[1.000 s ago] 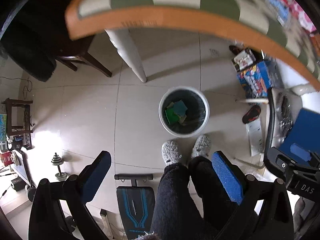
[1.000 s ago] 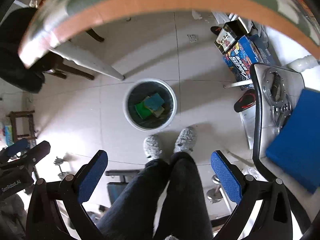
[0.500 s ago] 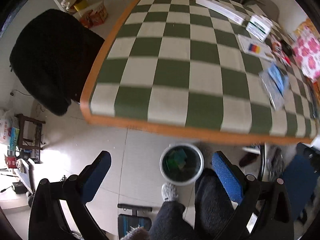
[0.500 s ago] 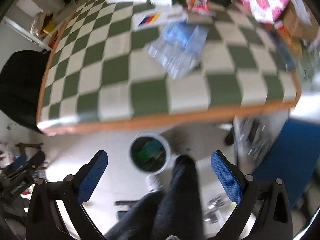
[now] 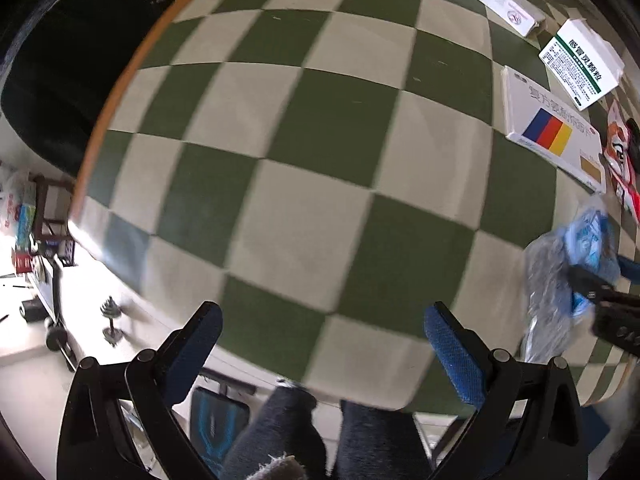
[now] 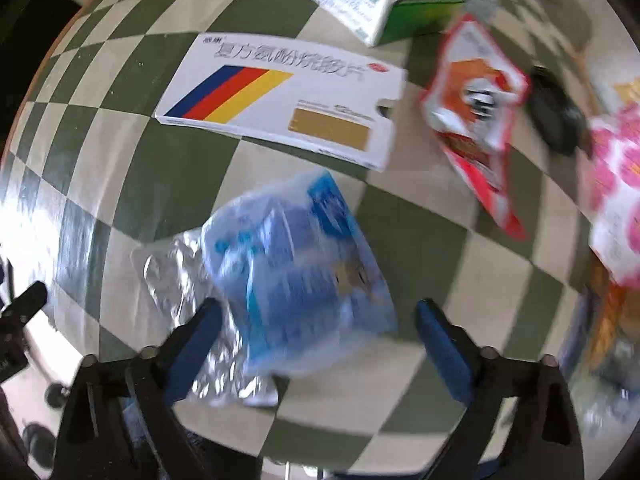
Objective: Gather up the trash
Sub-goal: 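Grasp the silver blister pack with the left tool while the right tool grasps the water pouch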
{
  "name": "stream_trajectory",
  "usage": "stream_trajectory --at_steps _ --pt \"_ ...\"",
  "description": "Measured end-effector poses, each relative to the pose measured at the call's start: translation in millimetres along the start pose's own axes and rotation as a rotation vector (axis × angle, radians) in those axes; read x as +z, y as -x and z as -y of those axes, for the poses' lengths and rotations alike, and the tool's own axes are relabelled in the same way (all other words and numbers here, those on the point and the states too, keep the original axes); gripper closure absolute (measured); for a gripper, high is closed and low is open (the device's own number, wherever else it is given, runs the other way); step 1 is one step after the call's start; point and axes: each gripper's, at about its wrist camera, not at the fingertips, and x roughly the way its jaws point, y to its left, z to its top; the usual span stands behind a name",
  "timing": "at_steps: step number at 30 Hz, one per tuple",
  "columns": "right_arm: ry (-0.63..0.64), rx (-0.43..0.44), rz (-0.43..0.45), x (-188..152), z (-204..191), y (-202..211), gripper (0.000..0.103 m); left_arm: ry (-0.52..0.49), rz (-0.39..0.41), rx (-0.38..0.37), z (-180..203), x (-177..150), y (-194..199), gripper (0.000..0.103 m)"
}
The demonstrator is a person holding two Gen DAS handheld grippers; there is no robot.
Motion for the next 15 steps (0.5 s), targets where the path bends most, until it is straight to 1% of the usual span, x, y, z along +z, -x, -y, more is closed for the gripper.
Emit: stream_trajectory --at_steps 1,2,3,4,5,7,9,11,12,14,15 --pt "-0.015 0.039 0.016 3 5 1 0.027 0.007 -0.011 -0.002 7 2 0 0.000" --pt "-0.031 0.027 0.019 4 9 3 0.038 0.009 -0.018 -0.009 14 3 0 0.000" --pt "-0.057 0.025 0.023 3 15 5 0.052 0.014 -0.036 -0.025 20 3 1 0.000" --pt "-0.087 0.050 0.033 2 23 7 0.058 0.013 -0.045 -0.033 27 3 2 0.000" --pt "-0.147 0.082 0.032 -1 36 9 0.062 0.012 -0.057 -0.046 35 3 3 0.000" --pt "-0.269 0.089 0.034 -13 64 13 0.062 0.011 -0.098 -0.093 52 1 2 0.000" --pt "-0.366 0.063 0.045 -29 89 16 0.062 0.023 -0.152 -0.150 65 -1 -2 0.000" --pt "-0.456 0.052 0.044 -48 112 17 0.062 0.059 -0.224 -0.223 82 -3 -10 0.000" --pt "-0.490 0.049 0.043 -57 121 17 0.062 0.074 -0.248 -0.245 88 -4 -13 0.000" --pt "-0.548 0.040 0.040 -73 139 18 0.062 0.103 -0.282 -0.267 101 -3 -18 0.001" --pt "-0.571 0.040 0.037 -80 146 18 0.062 0.115 -0.302 -0.246 107 -3 -21 0.004"
